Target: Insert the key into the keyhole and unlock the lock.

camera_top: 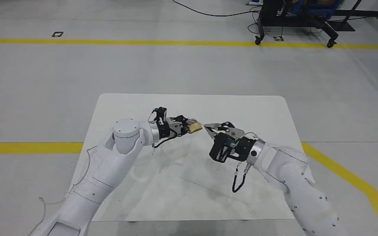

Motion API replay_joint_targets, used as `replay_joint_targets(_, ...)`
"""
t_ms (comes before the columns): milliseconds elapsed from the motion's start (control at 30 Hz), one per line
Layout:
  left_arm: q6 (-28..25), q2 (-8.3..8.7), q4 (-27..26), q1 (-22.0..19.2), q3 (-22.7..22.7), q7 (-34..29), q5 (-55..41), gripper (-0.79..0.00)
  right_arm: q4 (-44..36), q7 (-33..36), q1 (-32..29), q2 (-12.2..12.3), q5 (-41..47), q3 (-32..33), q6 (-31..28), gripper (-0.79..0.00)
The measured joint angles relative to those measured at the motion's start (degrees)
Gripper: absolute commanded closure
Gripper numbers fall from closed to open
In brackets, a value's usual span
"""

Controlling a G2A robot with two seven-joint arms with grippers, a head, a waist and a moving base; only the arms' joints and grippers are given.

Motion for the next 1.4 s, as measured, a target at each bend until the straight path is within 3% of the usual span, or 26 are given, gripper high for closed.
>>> replay_joint_targets(233,3.1,-0.45,0.3,0.2,-0.4,2.1,-3.2,0.0,-8.2,1.0,-2.0,1.3,-27.2,-4.2,0.1,0.0)
replay_joint_targets(467,5.6,-0.69,0.7,-0.1,-1.0,3.1,-5.5,0.0,-9.8,-3.8,-1.5,2.5,-45.7,-10.3,-5.7,0.0)
replay_joint_targets(1400,7.1,-0.7,0.2,0.0,0.0,0.8,-2.4,0.0,-5.4,1.6,3.4,1.1,-46.3,-15.1,-12.4,0.0)
